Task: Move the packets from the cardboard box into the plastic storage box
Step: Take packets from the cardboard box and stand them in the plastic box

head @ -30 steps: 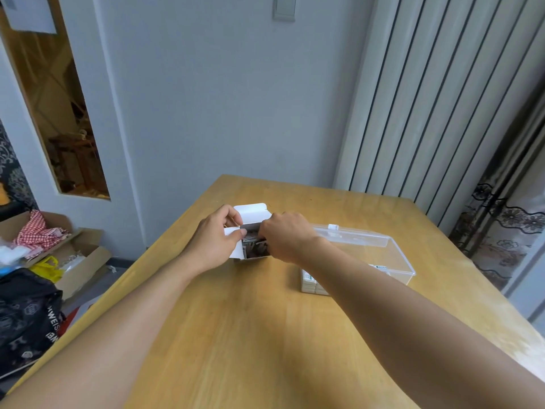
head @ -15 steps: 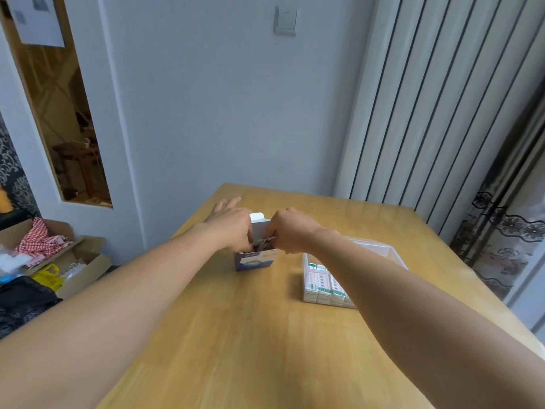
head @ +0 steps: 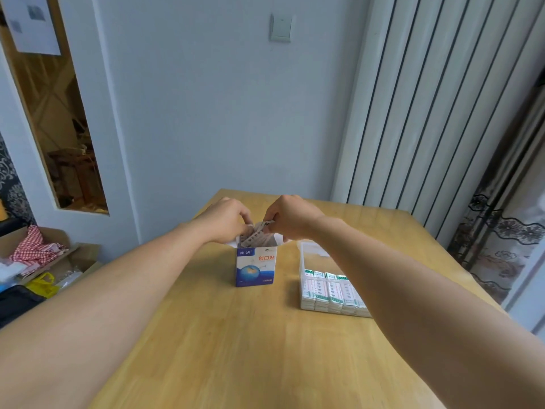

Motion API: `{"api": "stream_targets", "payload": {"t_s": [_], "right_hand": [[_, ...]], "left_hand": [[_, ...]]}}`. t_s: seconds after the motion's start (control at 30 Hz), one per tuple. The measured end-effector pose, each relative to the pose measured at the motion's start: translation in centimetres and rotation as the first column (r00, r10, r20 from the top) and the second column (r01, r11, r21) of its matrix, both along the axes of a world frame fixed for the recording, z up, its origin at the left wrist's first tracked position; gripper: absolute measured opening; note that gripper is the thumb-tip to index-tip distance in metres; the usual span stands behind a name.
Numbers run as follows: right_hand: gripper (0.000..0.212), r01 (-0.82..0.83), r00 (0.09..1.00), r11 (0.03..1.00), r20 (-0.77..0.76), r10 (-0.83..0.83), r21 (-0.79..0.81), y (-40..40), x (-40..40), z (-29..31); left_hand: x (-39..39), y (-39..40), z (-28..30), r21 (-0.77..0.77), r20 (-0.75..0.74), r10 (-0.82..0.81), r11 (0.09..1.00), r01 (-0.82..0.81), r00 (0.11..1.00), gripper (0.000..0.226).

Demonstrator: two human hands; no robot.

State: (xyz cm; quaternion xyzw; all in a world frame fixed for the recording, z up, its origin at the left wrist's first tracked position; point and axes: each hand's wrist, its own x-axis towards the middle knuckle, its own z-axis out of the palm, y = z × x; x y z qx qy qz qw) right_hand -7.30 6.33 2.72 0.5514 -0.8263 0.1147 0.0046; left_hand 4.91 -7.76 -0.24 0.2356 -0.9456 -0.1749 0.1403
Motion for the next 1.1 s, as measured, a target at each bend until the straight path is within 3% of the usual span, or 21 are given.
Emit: {"api": "stream_targets", "payload": {"t_s": [0.2, 0.37, 0.5, 0.67, 0.73, 0.83, 0.9, 1.0, 1.1], "right_hand": [[0.014, 0.077, 0.984, 0.981, 0.171, -0.046, -0.180, 0.1, -1.5, 1.7], [0.005, 0.113, 0.964, 0.949, 0.265, -0.032, -0.295, 1.2, -2.4, 3.7], [0.013, 0.142, 0.912, 0.919, 0.409, 0.023, -0.367, 3.5, -2.9, 5.7], [0.008, 0.185, 0.887, 0.859, 0.457, 0.063, -0.477, 8.2, -3.1, 6.0], [0.013, 0.222, 0.889, 0.846, 0.458, 0.029, -0.484, 10.4, -3.7, 5.0], [0.015, 0.272, 0.884, 0.840, 0.467, -0.025, -0.469, 12.2, -4.5, 3.2], [0.018, 0.279, 0.883, 0.839, 0.468, -0.034, -0.466, 13.6, -5.5, 1.9], [0.039, 0.315, 0.884, 0.828, 0.461, -0.077, -0.464, 14.9, -6.8, 0.7], [0.045, 0.340, 0.895, 0.797, 0.431, -0.112, -0.500, 15.4, -8.4, -0.6]], "left_hand": [[0.2, 0.3, 1.8, 0.122, -0.248, 0.059, 0.992, -0.029, 0.967, 0.008], [-0.4, 0.5, 3.4, 0.241, -0.392, 0.047, 0.969, 0.053, 0.919, 0.008], [-1.5, 2.6, 4.8, 0.391, -0.499, 0.049, 0.904, 0.175, 0.865, 0.010], [-3.6, 7.5, 4.1, 0.576, -0.546, 0.028, 0.738, 0.352, 0.837, 0.022], [-4.6, 10.2, 3.3, 0.711, -0.546, 0.069, 0.565, 0.418, 0.835, 0.026], [-5.4, 13.0, 2.1, 0.852, -0.444, 0.122, 0.363, 0.377, 0.888, 0.039], [-6.8, 14.5, 1.1, 0.910, -0.351, 0.068, 0.259, 0.323, 0.934, 0.044], [-8.1, 15.7, 0.1, 0.945, -0.312, -0.046, 0.086, 0.315, 0.949, 0.048], [-9.4, 16.5, -0.7, 0.949, -0.309, -0.090, 0.033, 0.313, 0.947, 0.057]]}}
